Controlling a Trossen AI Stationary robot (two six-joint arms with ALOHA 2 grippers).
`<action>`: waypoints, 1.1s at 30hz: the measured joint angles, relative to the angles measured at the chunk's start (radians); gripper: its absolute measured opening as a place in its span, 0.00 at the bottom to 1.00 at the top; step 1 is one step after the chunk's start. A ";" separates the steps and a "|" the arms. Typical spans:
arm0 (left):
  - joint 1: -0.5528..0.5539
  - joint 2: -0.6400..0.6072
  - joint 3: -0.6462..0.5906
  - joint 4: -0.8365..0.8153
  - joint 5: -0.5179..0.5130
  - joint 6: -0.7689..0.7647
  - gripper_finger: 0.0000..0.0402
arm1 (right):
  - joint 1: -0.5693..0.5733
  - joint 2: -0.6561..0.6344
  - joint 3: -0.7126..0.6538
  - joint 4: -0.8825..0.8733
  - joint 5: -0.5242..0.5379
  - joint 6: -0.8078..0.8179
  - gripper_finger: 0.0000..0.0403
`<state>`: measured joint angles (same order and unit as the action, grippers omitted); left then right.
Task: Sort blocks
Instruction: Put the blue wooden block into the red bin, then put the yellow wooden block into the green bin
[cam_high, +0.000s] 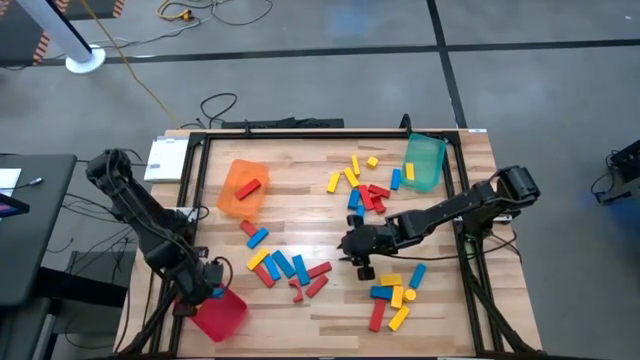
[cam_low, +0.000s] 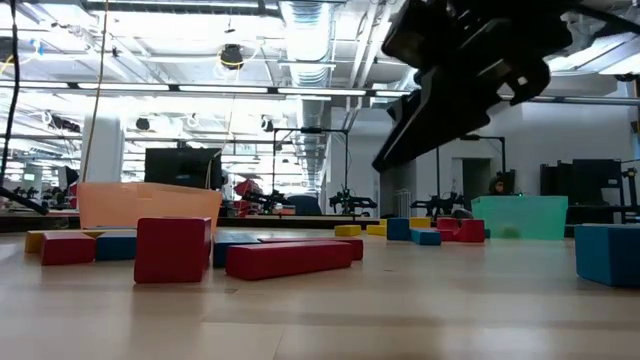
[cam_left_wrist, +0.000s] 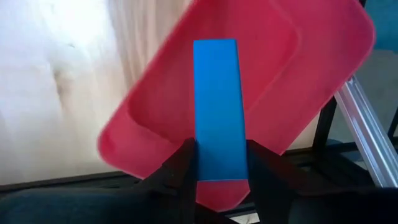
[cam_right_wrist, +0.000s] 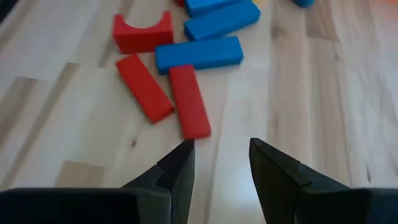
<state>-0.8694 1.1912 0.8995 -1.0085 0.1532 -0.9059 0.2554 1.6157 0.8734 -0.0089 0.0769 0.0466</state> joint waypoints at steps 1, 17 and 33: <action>-0.006 0.000 -0.008 0.014 0.000 -0.002 0.27 | 0.002 0.000 0.000 0.002 0.000 -0.001 0.42; -0.016 0.004 -0.073 0.032 0.022 -0.057 0.41 | 0.027 0.010 0.000 0.055 0.000 0.004 0.51; -0.012 0.004 -0.042 0.030 0.000 -0.079 0.57 | 0.030 0.010 0.000 0.086 0.000 -0.026 0.60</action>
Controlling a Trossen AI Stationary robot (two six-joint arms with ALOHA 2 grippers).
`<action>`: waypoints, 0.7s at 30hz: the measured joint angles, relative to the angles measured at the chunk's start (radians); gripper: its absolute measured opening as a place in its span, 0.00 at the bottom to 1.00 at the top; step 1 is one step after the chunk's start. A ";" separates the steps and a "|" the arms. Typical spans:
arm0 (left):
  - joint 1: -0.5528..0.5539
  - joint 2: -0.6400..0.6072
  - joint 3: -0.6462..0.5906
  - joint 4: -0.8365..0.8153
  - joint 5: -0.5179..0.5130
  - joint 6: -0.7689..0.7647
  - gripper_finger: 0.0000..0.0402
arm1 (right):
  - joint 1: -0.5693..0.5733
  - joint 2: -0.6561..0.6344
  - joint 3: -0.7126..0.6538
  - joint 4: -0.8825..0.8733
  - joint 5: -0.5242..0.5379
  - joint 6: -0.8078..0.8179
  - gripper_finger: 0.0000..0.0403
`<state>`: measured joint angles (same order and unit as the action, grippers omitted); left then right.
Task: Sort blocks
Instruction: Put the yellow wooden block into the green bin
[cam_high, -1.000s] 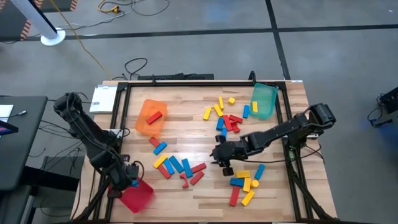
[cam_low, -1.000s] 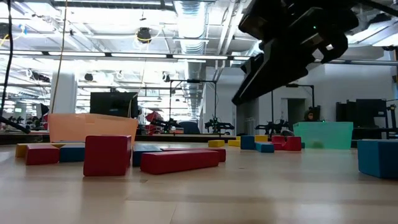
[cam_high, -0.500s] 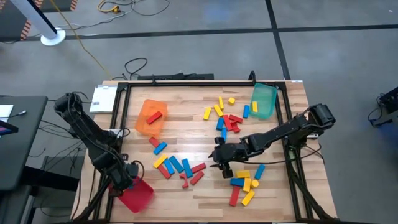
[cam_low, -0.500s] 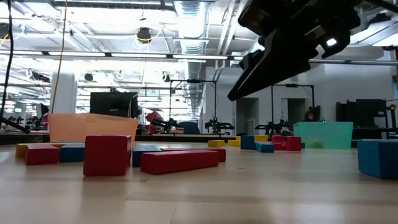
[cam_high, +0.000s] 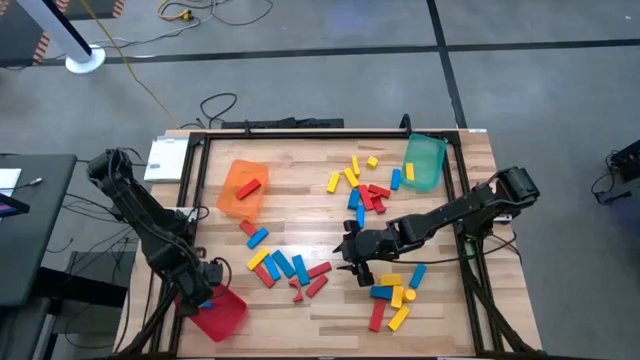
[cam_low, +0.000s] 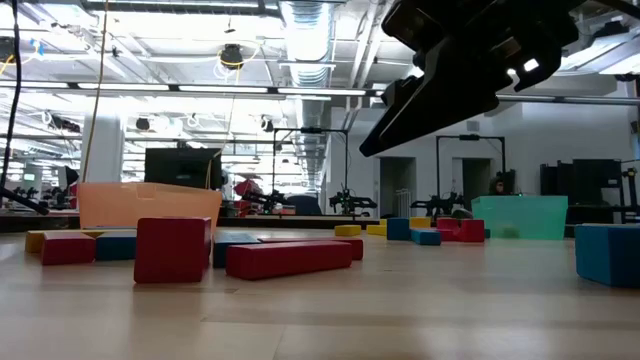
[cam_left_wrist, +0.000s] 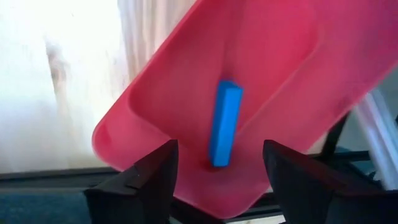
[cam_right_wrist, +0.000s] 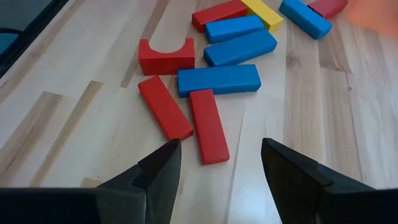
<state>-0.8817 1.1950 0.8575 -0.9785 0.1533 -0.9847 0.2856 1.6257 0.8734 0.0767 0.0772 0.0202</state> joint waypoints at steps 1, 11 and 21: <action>0.002 0.000 0.009 0.001 -0.010 0.002 0.57 | 0.001 0.000 0.000 0.005 0.000 -0.001 0.60; 0.044 0.000 0.120 -0.002 -0.226 0.191 0.57 | 0.001 0.017 0.000 0.043 -0.041 -0.007 0.60; 0.139 0.000 0.140 0.002 -0.499 0.467 0.57 | -0.015 0.098 0.000 0.067 -0.045 -0.029 0.60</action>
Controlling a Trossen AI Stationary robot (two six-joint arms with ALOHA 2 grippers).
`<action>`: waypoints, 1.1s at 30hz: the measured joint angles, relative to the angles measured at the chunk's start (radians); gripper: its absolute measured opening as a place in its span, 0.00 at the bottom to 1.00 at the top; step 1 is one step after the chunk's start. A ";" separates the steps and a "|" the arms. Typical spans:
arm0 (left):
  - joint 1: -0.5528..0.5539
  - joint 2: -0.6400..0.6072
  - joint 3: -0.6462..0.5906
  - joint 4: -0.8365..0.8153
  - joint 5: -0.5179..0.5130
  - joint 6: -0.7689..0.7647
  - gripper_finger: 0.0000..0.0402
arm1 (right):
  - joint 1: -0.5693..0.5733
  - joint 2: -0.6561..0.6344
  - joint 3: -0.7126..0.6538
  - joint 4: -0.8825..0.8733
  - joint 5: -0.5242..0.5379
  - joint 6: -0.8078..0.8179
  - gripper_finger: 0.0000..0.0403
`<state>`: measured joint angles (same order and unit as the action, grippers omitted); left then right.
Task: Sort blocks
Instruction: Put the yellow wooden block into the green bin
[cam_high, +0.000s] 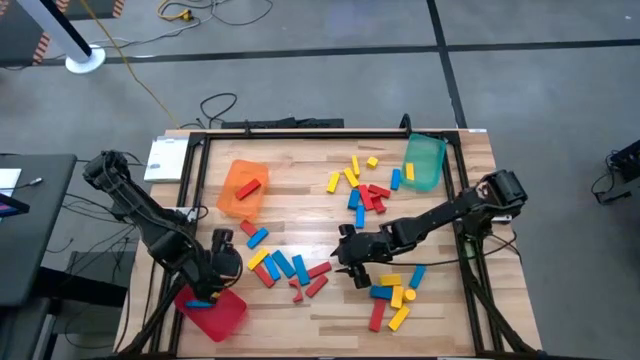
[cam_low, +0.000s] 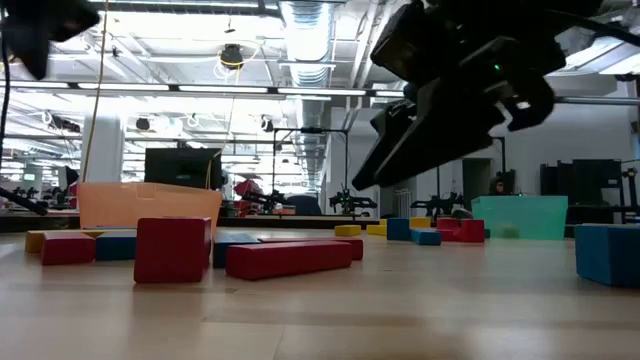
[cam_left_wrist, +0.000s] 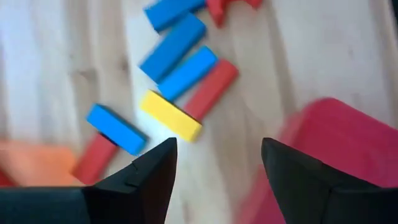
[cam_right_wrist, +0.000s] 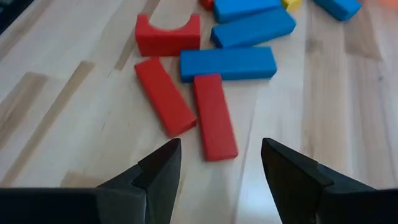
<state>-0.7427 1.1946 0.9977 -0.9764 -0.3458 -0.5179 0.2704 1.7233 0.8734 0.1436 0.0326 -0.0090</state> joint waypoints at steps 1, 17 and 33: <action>0.012 0.000 -0.001 0.000 -0.014 0.023 0.57 | -0.004 0.000 0.000 0.002 0.000 -0.004 0.60; 0.191 0.000 -0.002 0.069 -0.145 0.218 0.57 | -0.091 -0.006 0.000 -0.138 0.152 -0.018 0.59; 0.317 0.012 -0.219 0.262 0.178 0.098 0.57 | -0.061 -0.017 0.000 -0.101 0.010 -0.018 0.59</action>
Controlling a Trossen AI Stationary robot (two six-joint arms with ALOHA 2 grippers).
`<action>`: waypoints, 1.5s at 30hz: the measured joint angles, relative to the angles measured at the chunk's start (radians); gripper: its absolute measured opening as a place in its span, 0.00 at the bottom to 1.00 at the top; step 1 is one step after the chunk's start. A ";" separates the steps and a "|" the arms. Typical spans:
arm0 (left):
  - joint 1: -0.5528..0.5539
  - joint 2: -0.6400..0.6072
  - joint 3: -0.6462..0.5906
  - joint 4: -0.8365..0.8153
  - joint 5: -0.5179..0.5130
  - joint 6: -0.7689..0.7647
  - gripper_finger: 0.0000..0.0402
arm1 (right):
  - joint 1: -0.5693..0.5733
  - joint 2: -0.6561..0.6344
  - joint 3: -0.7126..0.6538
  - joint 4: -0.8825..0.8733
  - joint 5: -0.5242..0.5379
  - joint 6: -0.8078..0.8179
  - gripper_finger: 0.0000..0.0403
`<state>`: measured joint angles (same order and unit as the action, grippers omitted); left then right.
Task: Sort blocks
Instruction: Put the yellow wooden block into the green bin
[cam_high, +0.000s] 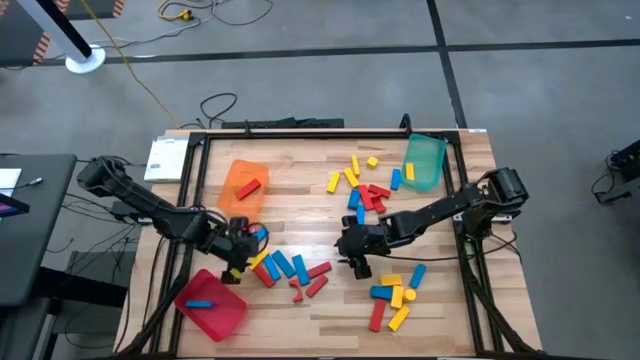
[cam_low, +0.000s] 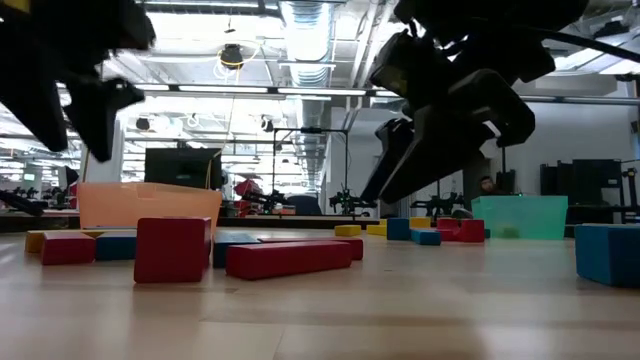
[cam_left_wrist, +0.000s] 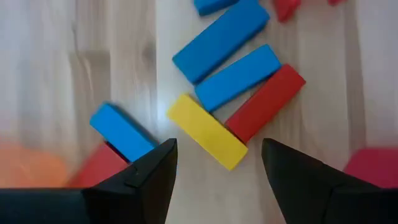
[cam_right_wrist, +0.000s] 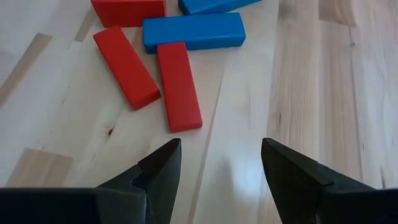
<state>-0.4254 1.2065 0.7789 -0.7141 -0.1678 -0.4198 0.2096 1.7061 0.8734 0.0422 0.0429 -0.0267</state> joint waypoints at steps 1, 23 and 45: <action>0.018 0.008 -0.004 0.000 0.026 -0.040 0.57 | 0.000 0.000 0.000 0.001 0.000 0.000 0.59; 0.132 0.399 0.073 -0.021 0.312 -0.198 0.57 | -0.013 0.000 0.000 -0.001 0.001 -0.017 0.59; 0.174 0.414 0.091 -0.005 0.206 -0.154 0.48 | 0.000 0.000 0.000 -0.006 0.002 -0.028 0.59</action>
<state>-0.2516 1.6203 0.8703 -0.7195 0.0385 -0.5737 0.2100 1.7061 0.8738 0.0364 0.0444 -0.0544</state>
